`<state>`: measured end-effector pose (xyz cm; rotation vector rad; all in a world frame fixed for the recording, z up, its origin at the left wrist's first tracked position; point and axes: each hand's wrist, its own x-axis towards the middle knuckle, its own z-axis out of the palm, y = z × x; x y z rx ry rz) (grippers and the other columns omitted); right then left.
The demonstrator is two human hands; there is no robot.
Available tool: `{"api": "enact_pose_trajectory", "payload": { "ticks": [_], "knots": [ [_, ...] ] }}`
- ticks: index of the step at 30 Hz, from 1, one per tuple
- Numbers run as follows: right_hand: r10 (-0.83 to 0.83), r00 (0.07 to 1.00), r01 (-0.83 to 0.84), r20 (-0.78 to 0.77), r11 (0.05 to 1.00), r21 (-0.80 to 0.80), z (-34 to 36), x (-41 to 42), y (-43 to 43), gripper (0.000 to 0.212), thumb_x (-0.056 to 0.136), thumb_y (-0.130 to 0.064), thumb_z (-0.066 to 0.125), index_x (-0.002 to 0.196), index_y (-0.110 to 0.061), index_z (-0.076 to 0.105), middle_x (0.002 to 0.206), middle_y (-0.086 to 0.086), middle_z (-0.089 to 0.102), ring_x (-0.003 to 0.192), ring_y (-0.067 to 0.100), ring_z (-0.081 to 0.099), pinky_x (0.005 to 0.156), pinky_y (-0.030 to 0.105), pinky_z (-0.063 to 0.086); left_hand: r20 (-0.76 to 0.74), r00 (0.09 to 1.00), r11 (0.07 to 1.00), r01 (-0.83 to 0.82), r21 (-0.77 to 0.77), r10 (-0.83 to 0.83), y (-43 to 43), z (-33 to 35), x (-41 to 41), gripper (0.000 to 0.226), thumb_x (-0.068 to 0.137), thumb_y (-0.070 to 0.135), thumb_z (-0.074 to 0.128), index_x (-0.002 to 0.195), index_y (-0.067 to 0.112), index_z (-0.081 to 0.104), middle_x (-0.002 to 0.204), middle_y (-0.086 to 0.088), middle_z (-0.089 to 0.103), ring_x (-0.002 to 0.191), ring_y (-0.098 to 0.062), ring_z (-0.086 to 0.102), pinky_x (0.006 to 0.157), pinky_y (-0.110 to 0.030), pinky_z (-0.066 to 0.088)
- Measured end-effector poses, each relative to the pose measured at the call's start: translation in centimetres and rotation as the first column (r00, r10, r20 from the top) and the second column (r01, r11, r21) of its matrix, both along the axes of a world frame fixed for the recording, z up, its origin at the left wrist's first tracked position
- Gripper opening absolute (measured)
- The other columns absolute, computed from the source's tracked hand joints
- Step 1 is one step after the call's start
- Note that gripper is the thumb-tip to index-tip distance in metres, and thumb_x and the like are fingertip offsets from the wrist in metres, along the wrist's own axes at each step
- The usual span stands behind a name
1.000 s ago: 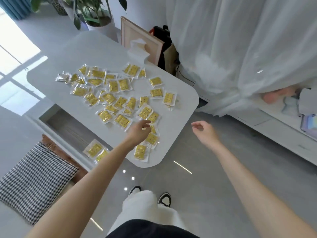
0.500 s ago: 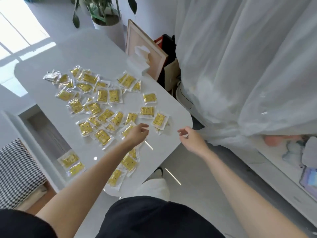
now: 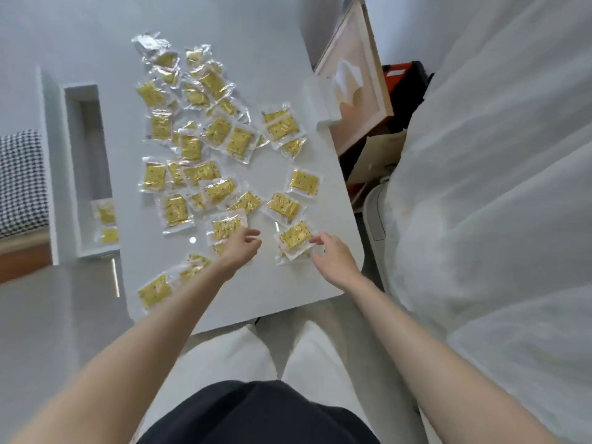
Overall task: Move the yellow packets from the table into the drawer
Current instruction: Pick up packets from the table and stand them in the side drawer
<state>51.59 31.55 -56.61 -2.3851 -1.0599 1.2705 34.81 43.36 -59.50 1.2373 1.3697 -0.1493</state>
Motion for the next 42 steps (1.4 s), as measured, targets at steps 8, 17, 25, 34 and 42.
{"api": "enact_pose_trajectory", "payload": {
  "ticks": [8,17,25,34,42],
  "knots": [
    [0.324,0.945,-0.326,-0.043,0.944,-0.047,-8.1,4.0,4.9,0.047,0.086,-0.002,0.049,0.132,-0.014,0.05,0.135,0.007,0.048,0.126,0.027,0.042,0.1,0.035,0.042,-0.018,0.934,0.934,-0.356,-0.029,0.356,-3.1,-4.3,2.9,0.037,0.096,0.017,0.046,0.133,0.013,0.048,0.122,-0.007,0.058,0.093,-0.016,0.059,0.083,-0.029,0.045],
    [0.731,0.672,-0.722,0.119,0.683,-0.114,-21.8,5.6,8.4,0.058,0.085,-0.017,0.066,0.137,-0.028,0.043,0.141,-0.004,0.041,0.128,0.022,0.034,0.095,0.034,0.038,-0.053,0.868,0.868,-0.496,-0.028,0.494,-4.9,-16.1,3.9,0.037,0.093,0.013,0.046,0.129,0.021,0.053,0.125,-0.004,0.057,0.109,-0.015,0.054,0.087,-0.028,0.043],
    [0.754,0.587,-0.766,0.294,0.635,-0.099,-24.9,5.8,9.3,0.07,0.067,-0.043,0.081,0.126,-0.024,0.048,0.126,-0.001,0.046,0.116,0.025,0.034,0.099,0.039,0.028,-0.122,0.906,0.904,-0.376,0.203,0.405,-6.7,-22.3,5.4,0.057,0.072,0.011,0.073,0.125,0.023,0.055,0.111,0.0,0.051,0.109,-0.017,0.052,0.099,-0.033,0.043],
    [0.378,0.897,-0.381,-0.23,0.924,0.035,-22.5,8.1,7.0,0.012,0.076,-0.022,0.079,0.08,-0.019,0.068,0.079,-0.002,0.068,0.074,0.018,0.065,0.068,0.03,0.052,-0.07,0.893,0.86,-0.404,0.312,0.445,-7.1,-22.5,6.1,0.035,0.077,0.0,0.068,0.107,0.017,0.059,0.087,0.002,0.062,0.076,-0.011,0.059,0.082,-0.031,0.052],
    [0.69,0.664,-0.714,0.289,0.7,-0.031,-25.5,4.1,5.1,0.036,0.077,-0.031,0.075,0.101,-0.012,0.057,0.126,0.005,0.039,0.108,0.028,0.034,0.085,0.031,0.032,-0.001,0.887,0.826,-0.43,0.365,0.462,-4.4,-21.1,4.0,0.029,0.092,0.008,0.049,0.115,0.021,0.061,0.109,0.005,0.064,0.09,-0.011,0.064,0.076,-0.02,0.048]
  ]
}}
